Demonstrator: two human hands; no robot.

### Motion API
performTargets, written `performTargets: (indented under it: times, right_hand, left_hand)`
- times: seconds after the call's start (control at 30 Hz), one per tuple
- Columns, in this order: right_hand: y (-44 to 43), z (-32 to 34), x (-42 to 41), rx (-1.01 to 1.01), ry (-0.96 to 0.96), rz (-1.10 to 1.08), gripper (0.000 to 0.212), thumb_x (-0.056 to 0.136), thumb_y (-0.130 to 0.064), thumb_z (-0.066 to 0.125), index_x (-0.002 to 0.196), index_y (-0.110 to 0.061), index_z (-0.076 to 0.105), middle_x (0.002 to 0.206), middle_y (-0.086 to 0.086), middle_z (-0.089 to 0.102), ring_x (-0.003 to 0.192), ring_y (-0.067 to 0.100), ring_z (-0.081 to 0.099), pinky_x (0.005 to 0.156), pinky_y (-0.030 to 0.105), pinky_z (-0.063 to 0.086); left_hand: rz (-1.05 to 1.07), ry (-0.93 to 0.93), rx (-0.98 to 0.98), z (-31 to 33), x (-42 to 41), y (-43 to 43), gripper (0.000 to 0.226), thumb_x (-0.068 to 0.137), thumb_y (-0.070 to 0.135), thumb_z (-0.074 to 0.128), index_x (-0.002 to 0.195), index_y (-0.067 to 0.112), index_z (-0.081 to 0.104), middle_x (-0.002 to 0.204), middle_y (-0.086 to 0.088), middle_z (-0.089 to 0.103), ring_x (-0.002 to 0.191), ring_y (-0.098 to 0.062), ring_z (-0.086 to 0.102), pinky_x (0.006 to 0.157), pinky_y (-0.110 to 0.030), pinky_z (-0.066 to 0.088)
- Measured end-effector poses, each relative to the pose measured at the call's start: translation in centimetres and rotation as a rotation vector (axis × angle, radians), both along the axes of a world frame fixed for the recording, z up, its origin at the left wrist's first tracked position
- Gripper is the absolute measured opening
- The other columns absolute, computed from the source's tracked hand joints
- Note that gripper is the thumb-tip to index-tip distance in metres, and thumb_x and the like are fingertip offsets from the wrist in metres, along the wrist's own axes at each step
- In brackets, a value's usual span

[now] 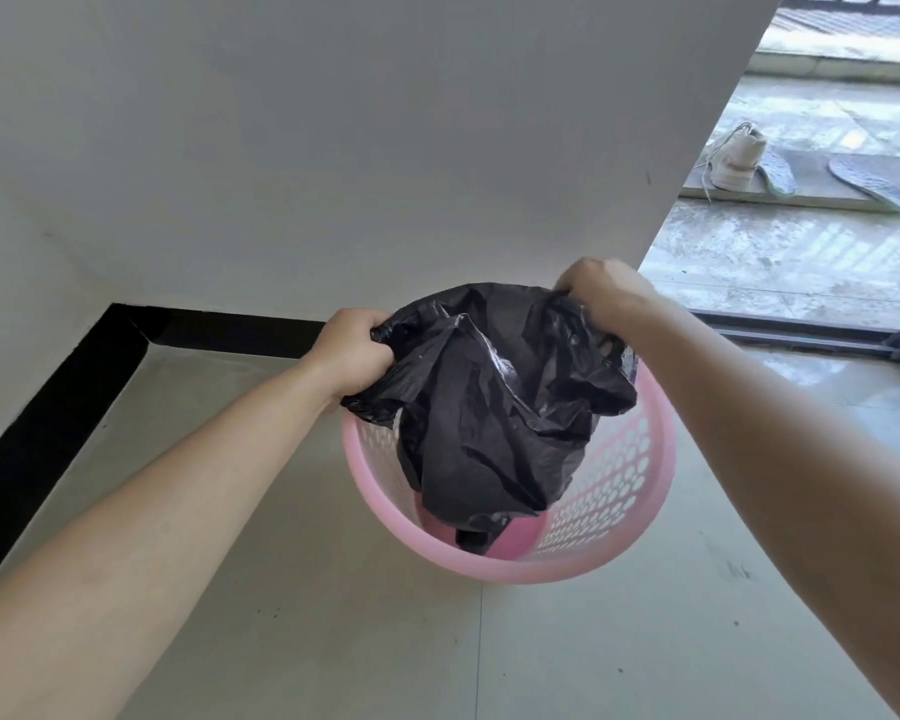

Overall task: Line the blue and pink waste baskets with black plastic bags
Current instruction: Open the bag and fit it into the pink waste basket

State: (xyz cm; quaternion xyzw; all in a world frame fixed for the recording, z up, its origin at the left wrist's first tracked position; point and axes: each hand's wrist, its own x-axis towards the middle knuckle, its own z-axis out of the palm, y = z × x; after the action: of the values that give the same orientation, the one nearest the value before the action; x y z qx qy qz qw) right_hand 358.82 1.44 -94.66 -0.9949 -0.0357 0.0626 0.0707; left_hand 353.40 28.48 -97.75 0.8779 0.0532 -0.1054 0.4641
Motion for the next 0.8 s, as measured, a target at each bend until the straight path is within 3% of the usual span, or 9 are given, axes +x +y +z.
performTargets:
  times: [0.13,0.23,0.3,0.4,0.47,0.53,0.6,0.7,0.8]
  right_hand:
    - [-2.7,-0.8,-0.5,0.488,0.174,-0.330,0.017,0.096,-0.008,0.058,0.103,0.004,0.068,0.094,0.020,0.064,0.084,0.023,0.055,0.078,0.035,0.047]
    - [-3.0,-1.9,-1.9,0.858,0.330,-0.504,0.017,0.099,0.003,0.047,0.087,0.005,0.059,0.086,0.019,0.062,0.076,0.027,0.061,0.076,0.039,0.053]
    - [-2.8,-2.0,-2.4,1.039,0.343,-0.526,0.018,0.100,0.003,0.044,0.086,0.002,0.056,0.088,0.017,0.060,0.079,0.026,0.061,0.078,0.037,0.053]
    - [-2.4,-0.7,-2.3,1.200,0.261,-0.571,0.016,0.096,-0.005,0.056,0.085,0.005,0.060,0.083,0.015,0.062,0.075,0.023,0.065,0.085,0.039,0.055]
    - [-1.6,0.3,-2.2,1.110,0.186,-0.581,0.025,0.093,-0.023,0.062,0.100,0.000,0.068,0.098,0.015,0.068,0.090,0.027,0.067,0.094,0.047,0.053]
    - [-0.8,0.8,-2.4,0.822,0.033,-0.574,0.044,0.095,-0.045,0.050,0.123,-0.014,0.063,0.125,0.014,0.059,0.110,0.030,0.060,0.102,0.049,0.045]
    - [0.1,1.4,-3.1,0.585,-0.199,-0.520,0.052,0.093,-0.056,0.038,0.133,-0.027,0.053,0.136,0.012,0.045,0.123,0.030,0.047,0.108,0.046,0.032]
    - [1.3,2.6,-4.8,0.365,-0.439,-0.290,0.055,0.087,-0.068,0.033,0.129,-0.038,0.051,0.129,0.008,0.044,0.122,0.027,0.039,0.101,0.045,0.027]
    - [1.4,2.2,-6.5,0.136,-0.449,-0.163,0.056,0.086,-0.067,0.040,0.132,-0.037,0.049,0.125,0.008,0.042,0.117,0.029,0.040,0.092,0.045,0.038]
  left_hand:
    - [0.116,-0.042,-0.016,-0.1,0.6,1.4,0.029,0.070,-0.005,0.060,0.087,0.013,0.075,0.076,-0.001,0.069,0.069,-0.018,0.061,0.064,-0.028,0.046]
    - [0.180,-0.061,-0.050,0.1,0.6,1.7,0.038,0.068,-0.006,0.063,0.086,0.024,0.078,0.074,0.004,0.071,0.068,-0.013,0.062,0.061,-0.021,0.047]
    - [0.237,-0.067,-0.062,0.1,0.5,1.6,0.038,0.069,-0.005,0.063,0.083,0.028,0.076,0.073,0.008,0.070,0.071,-0.014,0.063,0.058,-0.018,0.047]
    - [0.286,-0.074,-0.068,0.1,0.4,1.6,0.030,0.071,0.001,0.067,0.086,0.027,0.074,0.084,0.001,0.073,0.085,-0.024,0.068,0.072,-0.032,0.055]
    - [0.236,-0.111,0.112,0.4,0.2,1.5,0.026,0.075,0.023,0.074,0.100,0.024,0.071,0.100,-0.005,0.070,0.097,-0.030,0.065,0.081,-0.038,0.051]
    - [0.166,-0.213,0.520,0.7,-0.4,1.2,0.051,0.075,0.054,0.071,0.115,0.023,0.064,0.117,-0.010,0.060,0.111,-0.034,0.055,0.089,-0.045,0.043]
    - [0.100,-0.536,0.813,1.4,-1.1,0.8,0.063,0.077,0.065,0.061,0.120,0.019,0.060,0.124,-0.012,0.054,0.116,-0.036,0.046,0.094,-0.051,0.035]
    - [-0.028,-0.913,0.885,2.7,-2.8,-0.6,0.055,0.089,0.058,0.048,0.120,0.014,0.059,0.125,-0.012,0.057,0.113,-0.034,0.047,0.093,-0.050,0.031]
    - [-0.203,-0.855,0.752,3.4,-4.7,-2.3,0.064,0.093,0.066,0.029,0.117,0.016,0.063,0.105,-0.002,0.070,0.099,-0.026,0.059,0.084,-0.043,0.035]
